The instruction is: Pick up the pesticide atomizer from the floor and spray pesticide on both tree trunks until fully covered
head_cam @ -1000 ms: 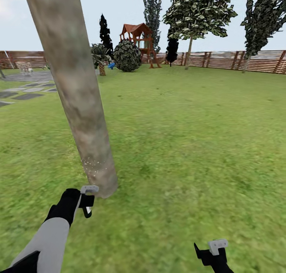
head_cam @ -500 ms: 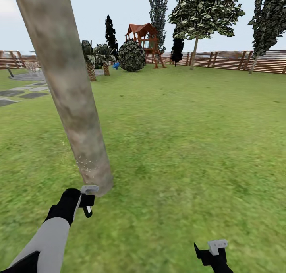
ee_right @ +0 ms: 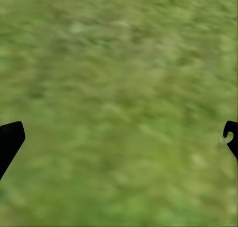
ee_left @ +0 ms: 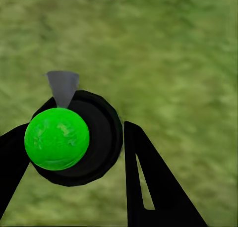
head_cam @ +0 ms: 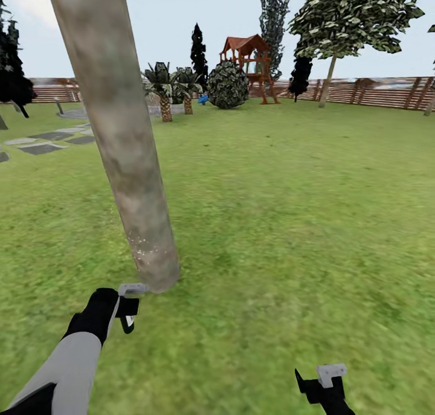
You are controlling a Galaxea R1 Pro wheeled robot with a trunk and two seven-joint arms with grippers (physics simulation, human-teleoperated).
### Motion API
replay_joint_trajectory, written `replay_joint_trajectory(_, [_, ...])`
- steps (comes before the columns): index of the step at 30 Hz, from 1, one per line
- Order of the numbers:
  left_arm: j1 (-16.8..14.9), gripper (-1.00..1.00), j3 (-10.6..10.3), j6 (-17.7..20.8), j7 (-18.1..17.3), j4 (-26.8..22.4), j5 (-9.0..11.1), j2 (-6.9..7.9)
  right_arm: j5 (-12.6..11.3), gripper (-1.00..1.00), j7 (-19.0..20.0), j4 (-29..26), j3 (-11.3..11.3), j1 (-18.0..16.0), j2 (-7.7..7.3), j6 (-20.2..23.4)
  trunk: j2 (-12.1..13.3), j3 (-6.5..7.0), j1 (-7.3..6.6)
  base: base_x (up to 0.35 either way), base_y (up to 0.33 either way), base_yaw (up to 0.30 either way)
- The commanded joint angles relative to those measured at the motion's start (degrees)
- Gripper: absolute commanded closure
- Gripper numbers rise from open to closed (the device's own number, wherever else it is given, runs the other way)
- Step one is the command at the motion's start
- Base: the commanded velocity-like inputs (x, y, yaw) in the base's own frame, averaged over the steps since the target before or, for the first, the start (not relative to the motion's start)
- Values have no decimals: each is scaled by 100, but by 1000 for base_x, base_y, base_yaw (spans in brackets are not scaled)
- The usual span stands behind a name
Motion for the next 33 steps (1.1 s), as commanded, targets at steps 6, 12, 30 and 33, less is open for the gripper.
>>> replay_joint_trajectory(6, [0, 100, -15, -4, 69, 72, 26, 98, 0, -100, 7, -1, -7, 0, -4, 0, 0, 0, 0, 143, -272, 199])
replay_joint_trajectory(12, [0, 100, -18, -10, 70, 70, 21, 98, 0, -100, 7, -1, -9, 0, -4, 0, 0, 0, 0, 146, -271, 8])
replay_joint_trajectory(30, [9, 100, -6, 12, 376, 70, 48, 205, 0, -100, -2, -1, -10, 0, -10, 0, 0, 0, 0, 70, -244, 114])
replay_joint_trajectory(33, [-6, 100, 4, 12, 389, 15, 55, 204, 0, -100, -2, -1, -9, 0, -16, 0, 0, 0, 0, -13, -8, 235])
